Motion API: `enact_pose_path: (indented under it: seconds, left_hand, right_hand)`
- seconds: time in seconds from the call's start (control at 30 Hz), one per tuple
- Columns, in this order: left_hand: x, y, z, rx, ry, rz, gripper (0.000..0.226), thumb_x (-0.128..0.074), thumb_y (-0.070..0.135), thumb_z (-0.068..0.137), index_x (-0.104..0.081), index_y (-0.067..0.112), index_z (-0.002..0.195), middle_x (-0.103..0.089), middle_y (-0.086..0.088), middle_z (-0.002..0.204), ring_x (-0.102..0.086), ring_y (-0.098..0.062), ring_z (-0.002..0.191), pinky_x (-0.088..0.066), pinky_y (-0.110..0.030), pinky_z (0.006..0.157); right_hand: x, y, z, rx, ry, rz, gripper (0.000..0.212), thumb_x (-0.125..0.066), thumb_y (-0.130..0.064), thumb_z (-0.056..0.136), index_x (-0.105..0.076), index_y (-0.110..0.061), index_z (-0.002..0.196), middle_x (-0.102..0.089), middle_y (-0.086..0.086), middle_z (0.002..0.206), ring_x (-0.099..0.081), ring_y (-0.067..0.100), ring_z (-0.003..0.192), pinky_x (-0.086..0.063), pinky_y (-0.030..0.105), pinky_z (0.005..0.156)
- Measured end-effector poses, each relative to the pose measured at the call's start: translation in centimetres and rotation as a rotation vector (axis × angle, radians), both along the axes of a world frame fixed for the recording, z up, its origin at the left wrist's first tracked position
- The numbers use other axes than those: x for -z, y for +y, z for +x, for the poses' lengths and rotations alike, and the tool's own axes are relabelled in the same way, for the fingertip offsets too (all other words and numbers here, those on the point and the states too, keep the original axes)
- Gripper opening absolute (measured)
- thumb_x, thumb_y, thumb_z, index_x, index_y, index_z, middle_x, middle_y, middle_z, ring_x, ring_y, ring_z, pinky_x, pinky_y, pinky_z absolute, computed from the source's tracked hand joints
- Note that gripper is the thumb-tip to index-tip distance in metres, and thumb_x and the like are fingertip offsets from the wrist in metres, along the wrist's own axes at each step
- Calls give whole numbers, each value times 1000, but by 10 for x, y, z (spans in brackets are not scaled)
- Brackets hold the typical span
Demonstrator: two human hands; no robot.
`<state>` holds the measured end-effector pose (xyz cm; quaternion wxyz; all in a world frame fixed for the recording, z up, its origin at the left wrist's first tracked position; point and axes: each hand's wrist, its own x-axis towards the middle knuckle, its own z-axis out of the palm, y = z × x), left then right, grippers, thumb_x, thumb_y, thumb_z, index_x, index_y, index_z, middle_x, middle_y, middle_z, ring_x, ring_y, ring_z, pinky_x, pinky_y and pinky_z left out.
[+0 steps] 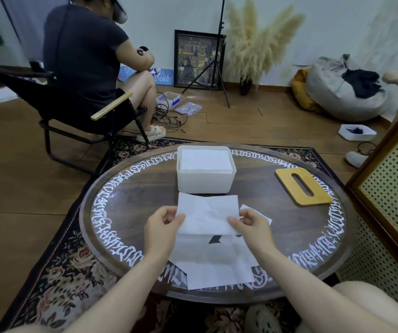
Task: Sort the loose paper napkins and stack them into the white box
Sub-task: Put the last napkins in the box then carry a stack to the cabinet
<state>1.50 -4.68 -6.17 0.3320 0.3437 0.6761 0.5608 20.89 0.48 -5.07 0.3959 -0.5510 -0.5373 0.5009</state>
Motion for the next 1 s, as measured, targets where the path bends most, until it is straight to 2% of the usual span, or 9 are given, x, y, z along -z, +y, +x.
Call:
enact_pose_path:
  seconds: [0.2, 0.3, 0.4, 0.47, 0.57, 0.7, 0.83, 0.93, 1.0]
  left_hand:
    - [-20, 34, -6, 17, 36, -16, 11, -64, 10, 87, -70, 19, 85, -71, 0, 83, -66, -19, 82, -53, -35, 73]
    - [-28, 60, -14, 5, 102, -28, 8, -65, 16, 85, -72, 19, 89, -71, 2, 86, -66, -20, 88, -54, -38, 80]
    - [-41, 89, -25, -22, 152, -54, 18, -67, 25, 81, -73, 19, 97, -71, 3, 93, -64, -20, 95, -52, -41, 87]
    - [-52, 108, -31, -26, 196, -71, 22, -67, 27, 83, -72, 19, 102, -70, 3, 101, -62, -20, 100, -50, -40, 92]
    - [-62, 132, -38, -28, 290, -98, 23, -63, 26, 87, -70, 19, 109, -67, 4, 109, -59, -18, 104, -47, -34, 93]
    - [-66, 151, -42, -39, 409, -166, 22, -62, 26, 89, -68, 24, 109, -64, 4, 107, -58, -20, 104, -45, -33, 89]
    - [-61, 163, -41, -55, 488, -232, 27, -61, 25, 87, -65, 27, 114, -64, 4, 116, -57, -21, 111, -42, -31, 89]
    - [-59, 165, -42, -36, 559, -280, 30, -60, 26, 88, -62, 28, 117, -64, 5, 119, -57, -21, 112, -41, -30, 85]
    - [-57, 165, -43, -23, 590, -279, 31, -60, 26, 88, -60, 27, 120, -64, 4, 119, -57, -21, 112, -43, -32, 86]
  right_hand:
    - [-18, 44, -10, -4, -180, 174, 11, -63, -12, 88, -65, -16, 78, -62, 10, 74, -54, 17, 70, -43, 31, 65]
    - [-31, 70, -15, 19, -259, 220, 12, -64, -17, 86, -65, -21, 74, -64, 4, 74, -56, 18, 71, -45, 33, 67]
    - [-44, 96, -21, 58, -306, 252, 14, -66, -21, 85, -64, -24, 71, -59, -1, 70, -53, 17, 70, -42, 33, 65]
    - [-48, 111, -26, 73, -346, 265, 10, -66, -22, 84, -66, -20, 75, -62, 3, 72, -55, 19, 73, -44, 35, 68]
    - [-50, 131, -36, 96, -449, 283, 10, -64, -23, 85, -68, -14, 81, -66, 5, 79, -61, 26, 85, -48, 39, 80]
    - [-51, 148, -46, 123, -577, 274, 7, -60, -26, 90, -62, -23, 83, -63, -4, 87, -57, 24, 101, -44, 37, 91]
    - [-45, 160, -48, 120, -615, 270, 6, -59, -25, 90, -65, -24, 88, -66, -2, 94, -56, 26, 105, -43, 35, 90]
    - [-42, 161, -47, 106, -651, 272, 16, -58, -24, 91, -67, -21, 104, -59, -7, 88, -54, 22, 108, -41, 33, 91]
    - [-39, 160, -44, 112, -669, 299, 17, -58, -22, 90, -64, -21, 107, -56, -9, 86, -51, 22, 108, -39, 32, 89]
